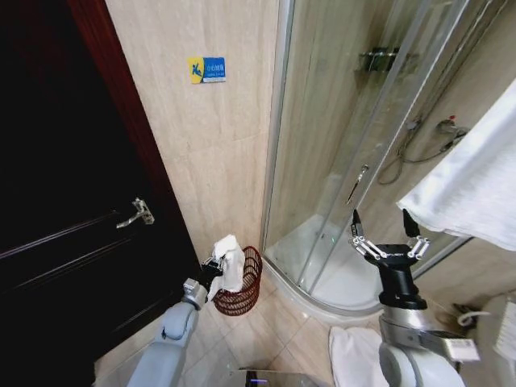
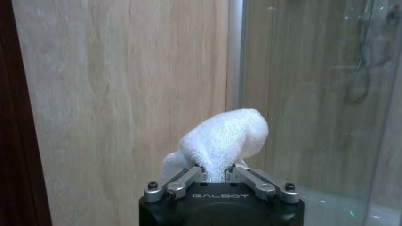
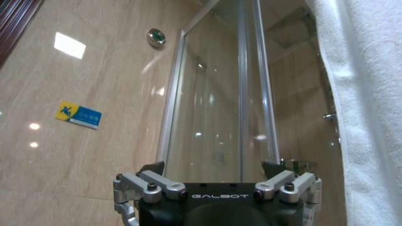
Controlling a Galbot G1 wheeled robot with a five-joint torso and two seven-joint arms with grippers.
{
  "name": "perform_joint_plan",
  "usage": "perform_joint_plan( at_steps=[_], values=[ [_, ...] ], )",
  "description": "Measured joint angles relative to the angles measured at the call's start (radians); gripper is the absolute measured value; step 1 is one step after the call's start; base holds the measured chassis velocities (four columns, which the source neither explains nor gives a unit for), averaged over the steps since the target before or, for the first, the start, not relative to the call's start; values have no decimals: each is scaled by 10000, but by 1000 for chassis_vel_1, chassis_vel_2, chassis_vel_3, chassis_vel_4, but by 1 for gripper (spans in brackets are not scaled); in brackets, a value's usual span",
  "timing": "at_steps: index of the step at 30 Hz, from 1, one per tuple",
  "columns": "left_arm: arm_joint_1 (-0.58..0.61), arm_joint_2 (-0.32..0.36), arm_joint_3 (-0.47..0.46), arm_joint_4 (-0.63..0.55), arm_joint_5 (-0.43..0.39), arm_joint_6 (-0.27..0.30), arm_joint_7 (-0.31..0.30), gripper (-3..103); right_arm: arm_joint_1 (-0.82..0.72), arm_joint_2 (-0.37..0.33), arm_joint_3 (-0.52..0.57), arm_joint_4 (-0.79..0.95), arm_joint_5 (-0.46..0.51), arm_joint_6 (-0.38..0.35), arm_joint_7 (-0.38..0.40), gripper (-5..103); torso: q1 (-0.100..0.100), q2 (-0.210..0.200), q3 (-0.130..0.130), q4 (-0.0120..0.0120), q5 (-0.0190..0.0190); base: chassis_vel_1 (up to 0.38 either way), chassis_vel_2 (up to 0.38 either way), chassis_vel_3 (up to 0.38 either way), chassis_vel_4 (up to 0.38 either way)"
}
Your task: Discard the used towel into the hamper.
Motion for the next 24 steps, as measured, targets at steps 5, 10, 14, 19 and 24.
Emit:
perform_joint_plan(
  at_steps=[5,10,14,19,24],
  values=[
    [-177,52,78,569,43,-116,-14,10,-79,64,-143,9,-322,341,337,100,-6,1,-1,-1,-1,-26,38,33,-42],
    [-299,90,233,1091,165,-301,-20,10,128,61,-252,-122,-733,1005,1041,100,-4,0,0,1,-1,-8,19,9,-18],
    [-371,92,407,1367,283,-416,32,10,110,32,-298,-195,-812,1132,1053,100,-4,0,-1,-1,-1,0,0,0,0],
    [-583,-101,686,1986,553,-687,-176,10,87,-42,-303,-279,-843,1333,1030,100,-6,1,-2,-1,0,0,0,0,0],
    [-837,-389,880,2503,784,-806,-280,10,30,-163,-234,-227,-829,1363,1003,100,-5,1,-2,-1,0,0,0,0,0]
  ],
)
